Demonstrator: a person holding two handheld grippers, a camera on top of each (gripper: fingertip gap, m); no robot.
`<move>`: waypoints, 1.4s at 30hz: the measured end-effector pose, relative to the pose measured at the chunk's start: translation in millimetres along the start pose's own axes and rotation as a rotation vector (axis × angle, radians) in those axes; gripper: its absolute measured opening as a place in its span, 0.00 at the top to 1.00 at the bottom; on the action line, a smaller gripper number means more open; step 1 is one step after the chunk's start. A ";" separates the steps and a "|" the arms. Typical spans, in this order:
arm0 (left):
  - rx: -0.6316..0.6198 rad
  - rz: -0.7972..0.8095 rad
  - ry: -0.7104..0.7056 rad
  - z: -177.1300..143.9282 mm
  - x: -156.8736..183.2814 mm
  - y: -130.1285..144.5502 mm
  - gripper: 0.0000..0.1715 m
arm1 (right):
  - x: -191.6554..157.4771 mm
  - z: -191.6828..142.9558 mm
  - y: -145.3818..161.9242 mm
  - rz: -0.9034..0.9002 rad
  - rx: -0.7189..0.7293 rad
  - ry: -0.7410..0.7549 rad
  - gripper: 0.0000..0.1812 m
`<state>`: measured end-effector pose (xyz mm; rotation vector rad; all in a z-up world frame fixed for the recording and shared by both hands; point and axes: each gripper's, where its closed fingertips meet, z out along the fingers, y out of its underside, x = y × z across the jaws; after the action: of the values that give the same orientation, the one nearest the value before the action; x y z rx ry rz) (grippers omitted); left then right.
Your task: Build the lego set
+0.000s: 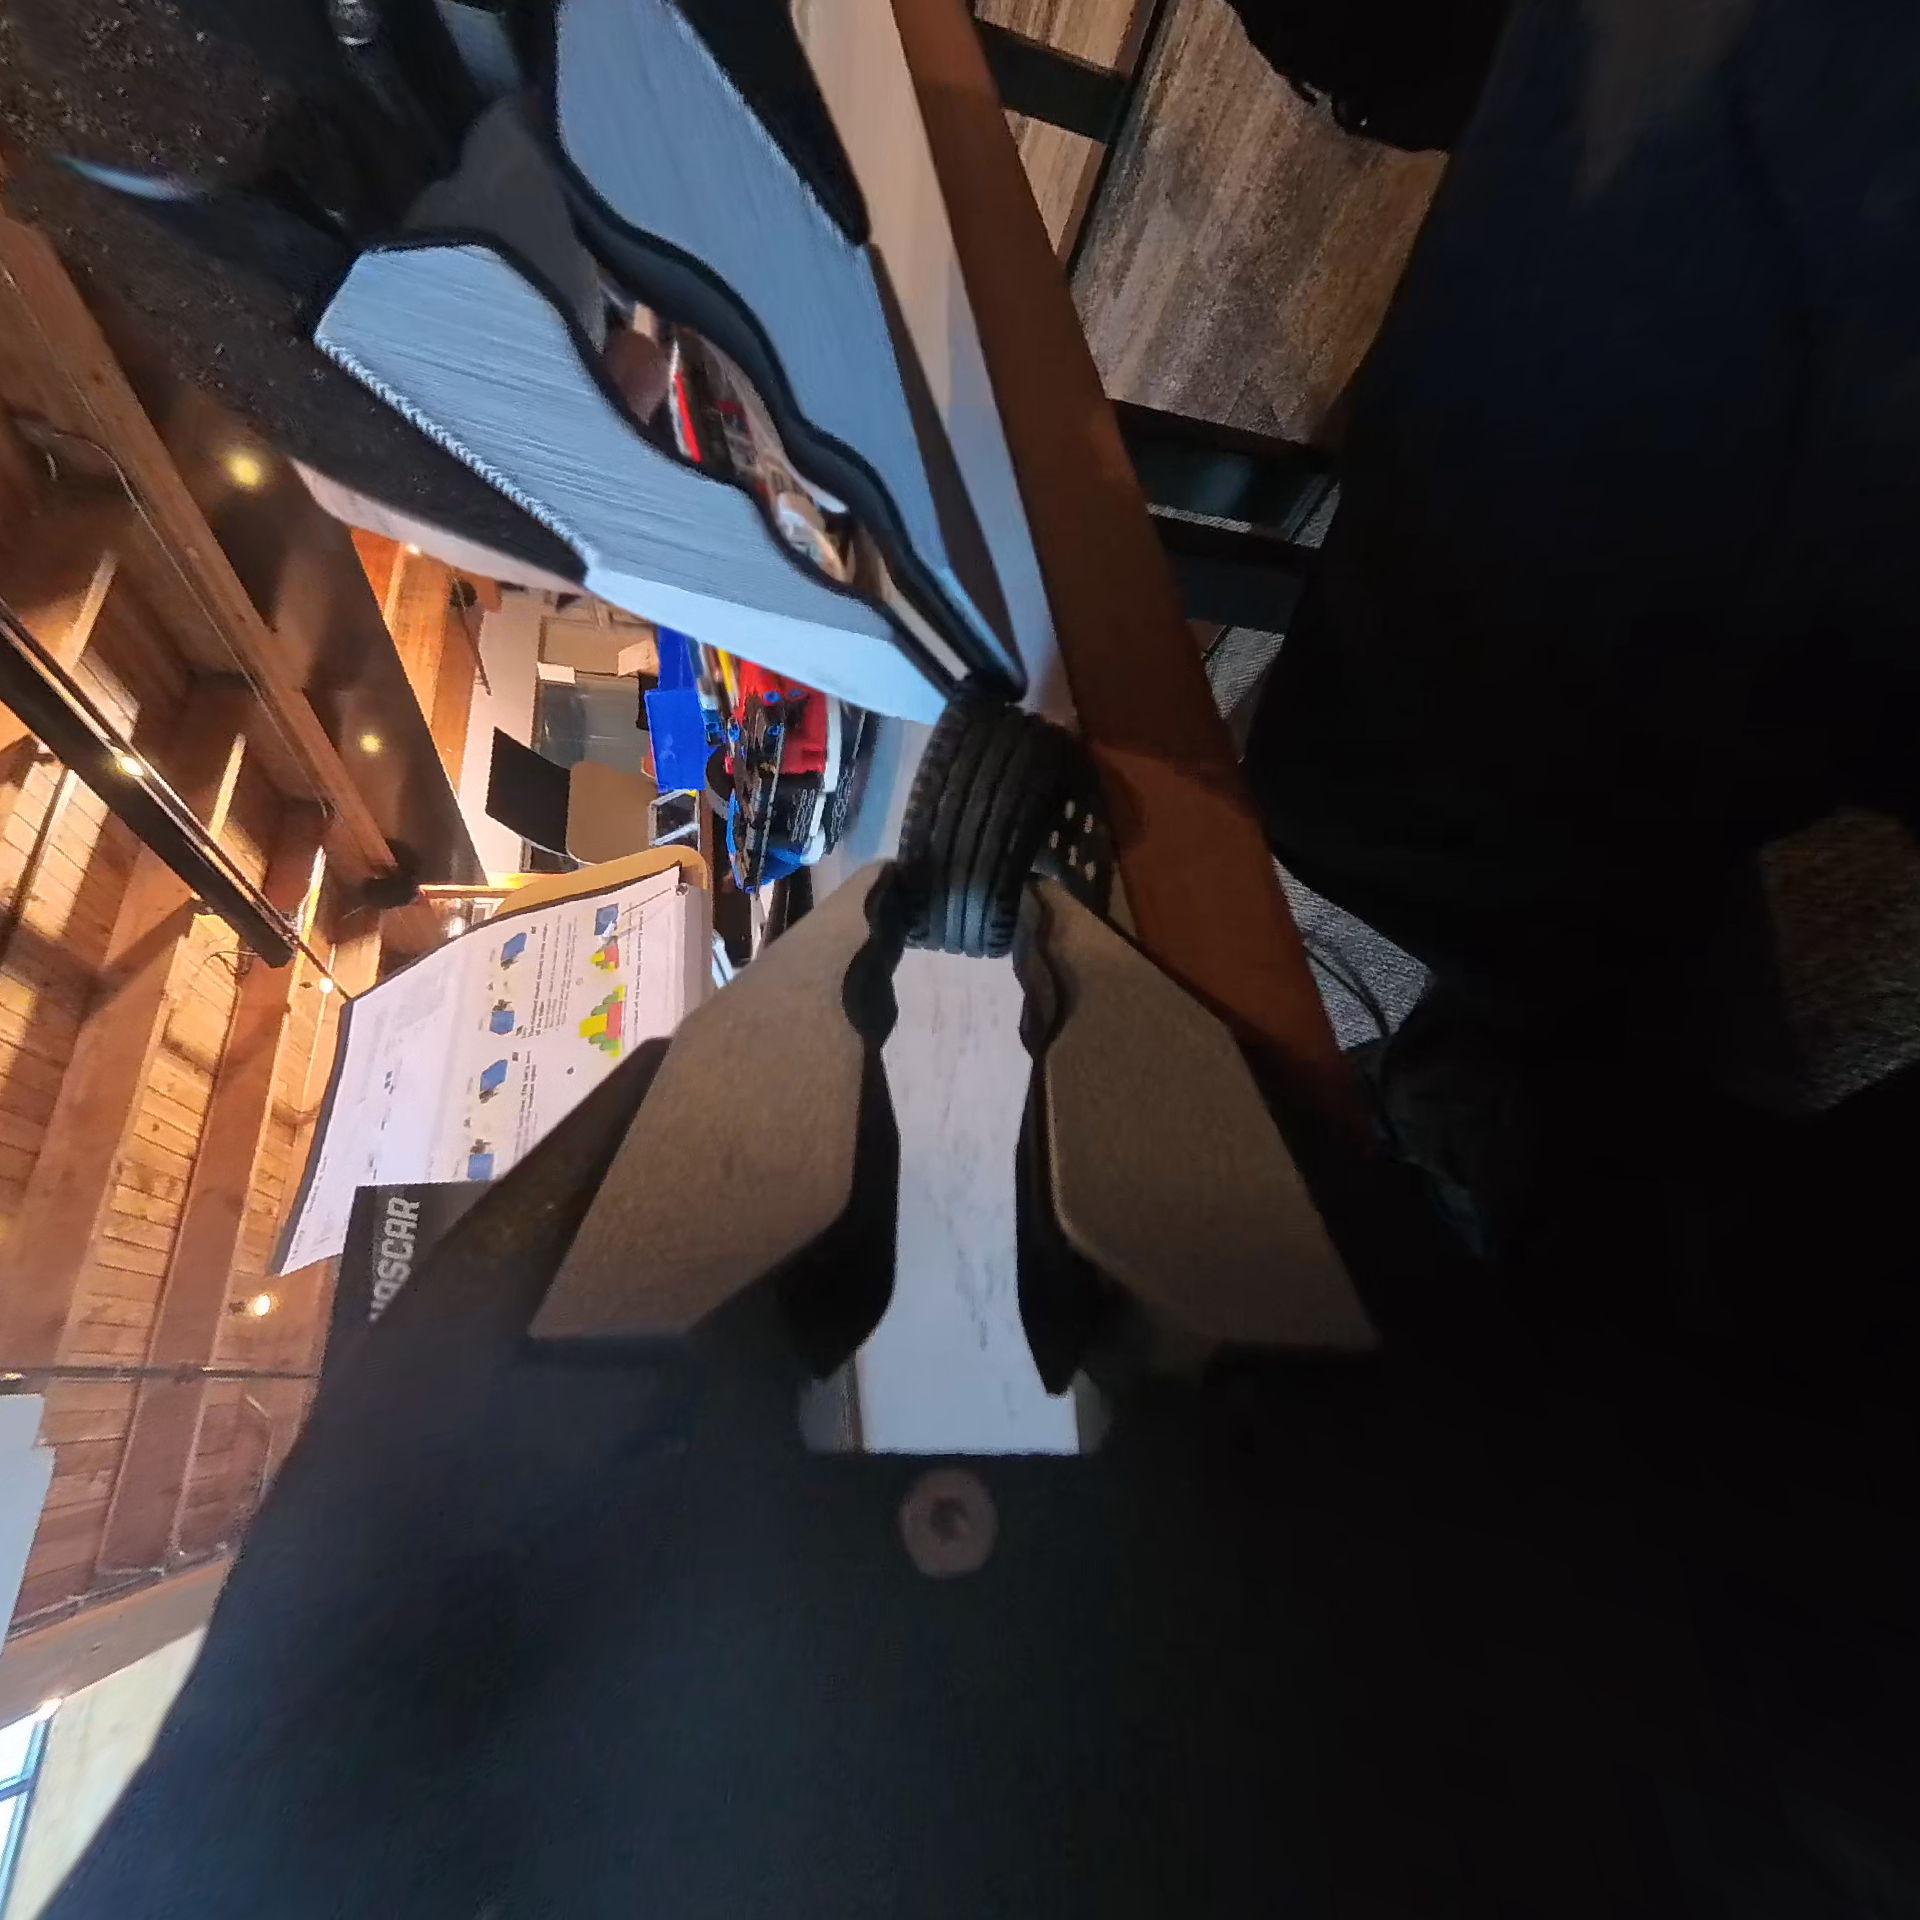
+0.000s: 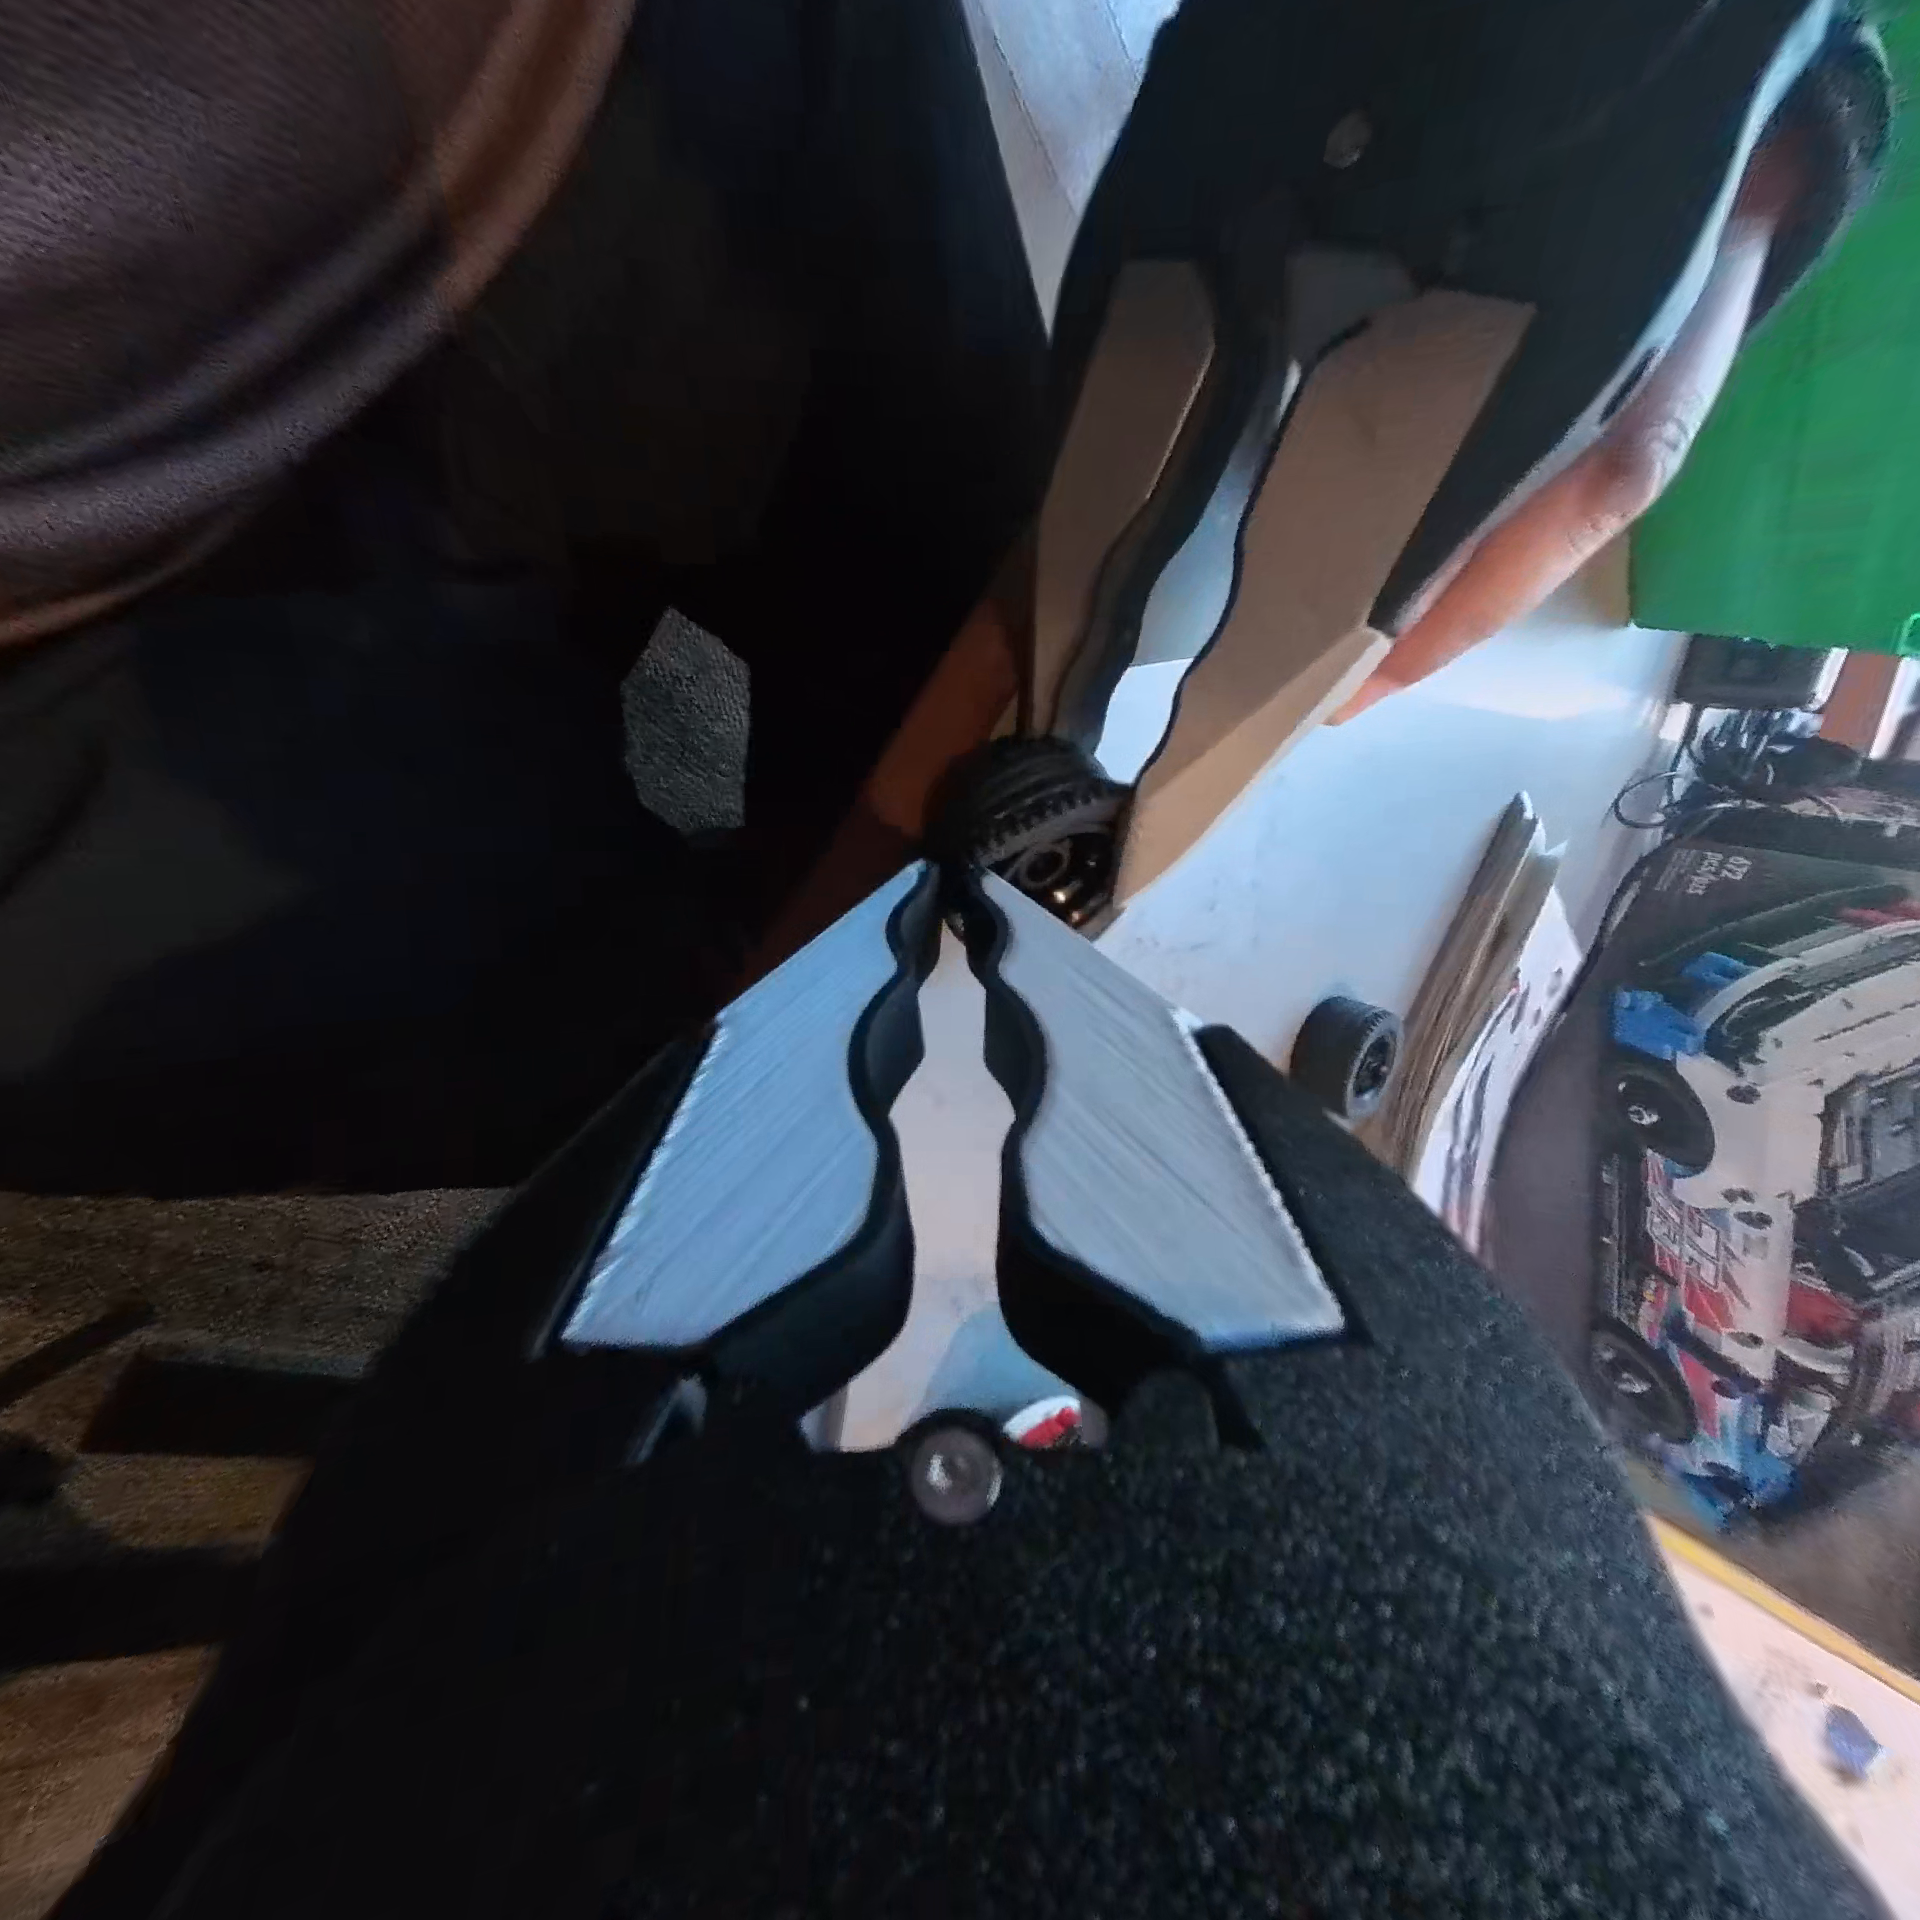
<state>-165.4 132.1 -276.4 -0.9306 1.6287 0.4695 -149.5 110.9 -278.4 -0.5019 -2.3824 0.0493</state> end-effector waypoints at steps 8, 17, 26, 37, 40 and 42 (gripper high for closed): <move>-0.006 0.048 -0.042 -0.7 -3.1 0.7 0.89 | -1.1 -9.3 22.9 0.215 0.020 0.030 1.00; -0.007 0.045 -0.043 -0.3 -3.7 0.4 0.89 | 6.6 -5.8 18.4 -0.008 0.011 0.079 0.99; 0.000 0.027 -0.033 0.0 -3.8 0.7 0.89 | 8.9 -5.4 21.2 -0.075 -0.009 0.062 0.95; 0.001 0.005 -0.006 -0.3 -1.9 1.5 0.89 | 7.2 2.4 19.0 -0.150 -0.015 0.044 1.00; 0.003 0.006 -0.006 -0.4 -1.9 1.5 0.89 | 5.3 4.9 19.1 -0.114 0.005 0.035 1.00; 0.002 0.005 -0.006 -0.6 -2.1 1.8 0.89 | 5.1 6.8 18.7 -0.109 0.012 0.049 1.00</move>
<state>-167.1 133.4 -274.6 -0.9227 1.6266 0.4735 -151.0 130.7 -283.5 -0.3630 -2.3555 0.0028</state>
